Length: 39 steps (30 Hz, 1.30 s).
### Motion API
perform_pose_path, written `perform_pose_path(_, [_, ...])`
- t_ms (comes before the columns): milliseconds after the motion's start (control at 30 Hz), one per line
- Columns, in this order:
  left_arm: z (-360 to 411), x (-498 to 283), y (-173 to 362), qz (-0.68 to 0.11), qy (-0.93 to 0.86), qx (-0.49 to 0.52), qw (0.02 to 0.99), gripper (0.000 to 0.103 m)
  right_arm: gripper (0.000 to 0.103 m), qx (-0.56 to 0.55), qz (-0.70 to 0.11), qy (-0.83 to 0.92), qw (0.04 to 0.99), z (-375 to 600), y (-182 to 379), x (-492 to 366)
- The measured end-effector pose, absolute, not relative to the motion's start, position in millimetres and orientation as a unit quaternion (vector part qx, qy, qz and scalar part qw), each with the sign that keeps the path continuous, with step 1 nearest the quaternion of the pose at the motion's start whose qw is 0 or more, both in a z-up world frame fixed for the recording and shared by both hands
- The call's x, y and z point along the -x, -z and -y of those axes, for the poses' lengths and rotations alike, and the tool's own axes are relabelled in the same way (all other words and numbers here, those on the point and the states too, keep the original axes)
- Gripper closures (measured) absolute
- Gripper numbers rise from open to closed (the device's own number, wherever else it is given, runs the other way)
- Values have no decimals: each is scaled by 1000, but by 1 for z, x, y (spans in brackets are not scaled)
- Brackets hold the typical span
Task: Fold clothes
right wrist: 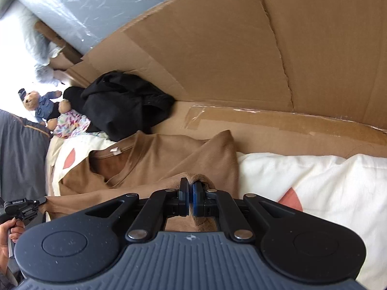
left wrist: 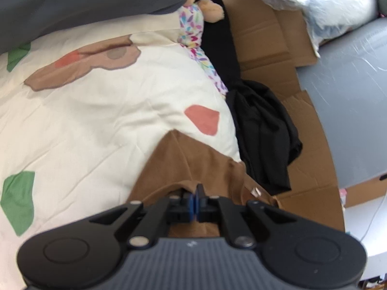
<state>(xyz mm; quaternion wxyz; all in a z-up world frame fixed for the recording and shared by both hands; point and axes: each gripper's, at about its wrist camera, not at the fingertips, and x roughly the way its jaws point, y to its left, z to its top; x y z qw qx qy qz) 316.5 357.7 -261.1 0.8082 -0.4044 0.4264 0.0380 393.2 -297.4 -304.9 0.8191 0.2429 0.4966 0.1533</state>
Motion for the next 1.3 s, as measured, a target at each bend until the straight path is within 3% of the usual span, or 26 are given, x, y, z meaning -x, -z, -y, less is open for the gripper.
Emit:
perform_pose_path(367, [-363, -352, 285, -449, -56, 372, 810, 101, 100, -224, -510, -155, 816, 281, 326, -437])
perform_pose_path(567, [-368, -351, 307, -436, -63, 427, 790, 96, 99, -246, -515, -142, 808, 281, 348, -447])
perform_pose_path(700, [-364, -346, 304, -430, -44, 404, 806, 90, 91, -263, -515, -145, 802, 284, 355, -443])
perform_pose_path(833, [-360, -338, 301, -422, -33, 404, 811, 84, 70, -274, -507, -147, 804, 287, 353, -430])
perform_pose_path(1300, [-348, -329, 303, -432, -23, 362, 826, 80, 69, -275, -514, -122, 803, 285, 357, -408])
